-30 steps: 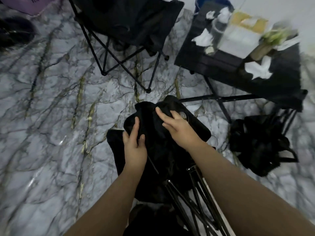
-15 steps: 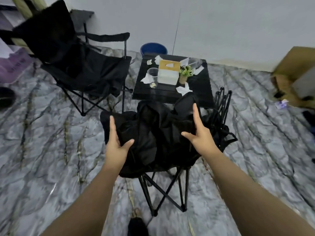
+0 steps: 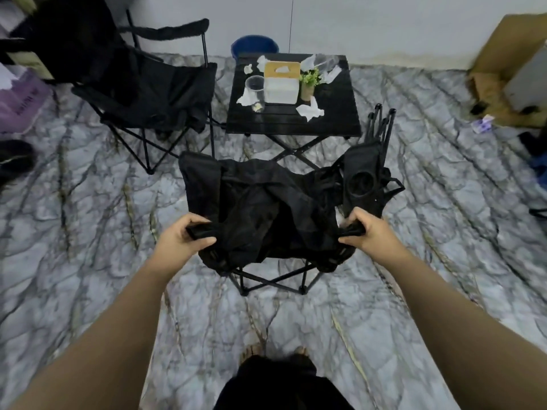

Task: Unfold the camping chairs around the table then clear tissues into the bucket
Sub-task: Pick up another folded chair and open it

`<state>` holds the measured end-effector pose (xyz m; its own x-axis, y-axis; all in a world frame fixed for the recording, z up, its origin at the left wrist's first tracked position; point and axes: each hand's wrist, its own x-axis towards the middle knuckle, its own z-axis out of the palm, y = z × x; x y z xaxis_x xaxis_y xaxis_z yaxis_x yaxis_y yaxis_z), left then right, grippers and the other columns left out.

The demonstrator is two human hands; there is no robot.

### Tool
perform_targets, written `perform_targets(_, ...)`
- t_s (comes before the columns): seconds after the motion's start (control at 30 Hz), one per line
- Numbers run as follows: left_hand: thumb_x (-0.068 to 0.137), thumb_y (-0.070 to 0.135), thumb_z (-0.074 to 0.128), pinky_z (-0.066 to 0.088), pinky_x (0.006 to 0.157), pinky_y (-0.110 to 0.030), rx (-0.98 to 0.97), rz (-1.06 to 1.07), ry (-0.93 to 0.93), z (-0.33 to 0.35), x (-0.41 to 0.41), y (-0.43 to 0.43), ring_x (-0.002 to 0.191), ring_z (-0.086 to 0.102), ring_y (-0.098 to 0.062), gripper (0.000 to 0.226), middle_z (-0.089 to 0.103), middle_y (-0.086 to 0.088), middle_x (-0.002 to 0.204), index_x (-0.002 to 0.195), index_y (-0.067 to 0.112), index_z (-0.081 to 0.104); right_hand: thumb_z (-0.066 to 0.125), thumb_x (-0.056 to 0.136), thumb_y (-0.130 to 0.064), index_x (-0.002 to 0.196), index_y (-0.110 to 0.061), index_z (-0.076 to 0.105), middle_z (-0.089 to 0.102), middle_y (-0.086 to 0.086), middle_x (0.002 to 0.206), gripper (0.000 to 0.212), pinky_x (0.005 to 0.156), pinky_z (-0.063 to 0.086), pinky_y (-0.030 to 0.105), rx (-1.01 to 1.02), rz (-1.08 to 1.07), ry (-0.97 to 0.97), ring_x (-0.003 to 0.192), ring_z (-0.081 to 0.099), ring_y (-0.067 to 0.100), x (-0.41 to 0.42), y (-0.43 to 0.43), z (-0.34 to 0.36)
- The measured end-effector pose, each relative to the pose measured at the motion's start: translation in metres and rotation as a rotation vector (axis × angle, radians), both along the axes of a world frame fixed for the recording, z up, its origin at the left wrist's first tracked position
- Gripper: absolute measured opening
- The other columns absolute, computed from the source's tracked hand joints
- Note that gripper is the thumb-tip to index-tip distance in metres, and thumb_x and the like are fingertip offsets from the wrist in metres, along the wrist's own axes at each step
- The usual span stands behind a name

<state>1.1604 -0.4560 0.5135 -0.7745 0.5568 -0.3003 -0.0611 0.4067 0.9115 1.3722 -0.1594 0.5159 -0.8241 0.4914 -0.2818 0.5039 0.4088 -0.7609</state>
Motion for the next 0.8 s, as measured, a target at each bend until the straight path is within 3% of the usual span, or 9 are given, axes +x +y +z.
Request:
perform_targets(0.13,0.078,0.000,0.070,0.050,0.083,-0.036,-0.130,-0.208,-0.010,-0.005,0.004,-0.019,0.086,0.063,-0.015,0.022,0.066,0.003,0.084,0.083,0.020,0.065,0.071,0.078,0.002,0.098,-0.044,0.049,0.066,-0.001,0.090,0.054,0.079,0.050,0.025,-0.116,-0.068,-0.009,0.090,0.063,0.012,0.024,-0.021,-0.008)
perform_targets(0.27,0.081,0.000,0.068,0.046,0.071,-0.019,-0.167,-0.235,0.065,-0.006,0.006,-0.030,0.077,0.061,-0.011,0.018,0.065,0.001,0.085,0.080,0.018,0.064,0.072,0.076,0.005,0.068,-0.032,0.059,0.066,0.004,0.079,0.040,0.062,0.046,0.009,-0.065,-0.196,-0.001,0.073,0.061,0.007,0.039,-0.031,-0.015)
perform_targets(0.33,0.081,0.001,0.068,0.047,0.069,-0.019,-0.185,-0.270,0.129,-0.005,0.000,-0.033,0.075,0.061,-0.010,0.017,0.065,-0.003,0.082,0.079,0.017,0.063,0.073,0.076,0.003,0.069,-0.019,0.059,0.067,0.011,0.081,0.027,0.062,0.046,0.013,-0.028,-0.211,-0.016,0.076,0.061,0.017,0.043,-0.033,-0.015)
perform_targets(0.4,0.081,0.001,0.068,0.046,0.067,-0.018,-0.218,-0.278,0.158,-0.002,-0.002,-0.039,0.073,0.061,-0.006,0.012,0.064,-0.005,0.076,0.081,0.012,0.064,0.073,0.077,0.001,0.076,-0.010,0.060,0.066,0.015,0.084,0.017,0.069,0.048,0.027,-0.002,-0.203,-0.034,0.081,0.062,0.025,0.051,-0.037,-0.016)
perform_targets(0.5,0.082,0.000,0.066,0.044,0.063,-0.015,-0.233,-0.211,0.185,0.003,-0.007,-0.053,0.065,0.057,0.001,0.011,0.063,-0.005,0.078,0.082,0.010,0.062,0.073,0.078,-0.001,0.077,-0.007,0.058,0.063,0.012,0.078,0.016,0.066,0.047,0.039,0.043,-0.168,-0.055,0.077,0.061,0.026,0.062,-0.043,-0.015)
perform_targets(0.6,0.082,-0.001,0.066,0.041,0.066,-0.024,-0.246,-0.138,0.227,0.009,-0.016,-0.068,0.072,0.056,-0.010,0.017,0.062,-0.003,0.079,0.078,0.015,0.060,0.072,0.079,0.000,0.076,-0.007,0.058,0.057,-0.006,0.061,0.016,0.054,0.039,0.018,0.071,-0.181,-0.061,0.058,0.054,0.005,0.073,-0.044,-0.010)
perform_targets(0.73,0.082,0.004,0.068,0.041,0.065,-0.022,-0.339,-0.145,0.271,0.009,-0.020,-0.087,0.074,0.057,-0.020,0.016,0.062,-0.009,0.078,0.078,0.015,0.058,0.072,0.079,-0.001,0.078,-0.011,0.061,0.060,-0.006,0.071,0.015,0.057,0.041,0.008,0.136,-0.170,-0.095,0.067,0.056,-0.009,0.088,-0.051,-0.008)
perform_targets(0.8,0.081,0.006,0.069,0.042,0.065,-0.029,-0.377,-0.163,0.266,0.007,-0.017,-0.096,0.077,0.059,-0.029,0.015,0.063,-0.013,0.079,0.077,0.016,0.059,0.072,0.079,-0.002,0.078,-0.014,0.061,0.063,-0.006,0.074,0.016,0.059,0.042,0.007,0.133,-0.166,-0.110,0.069,0.057,-0.009,0.094,-0.058,-0.009)
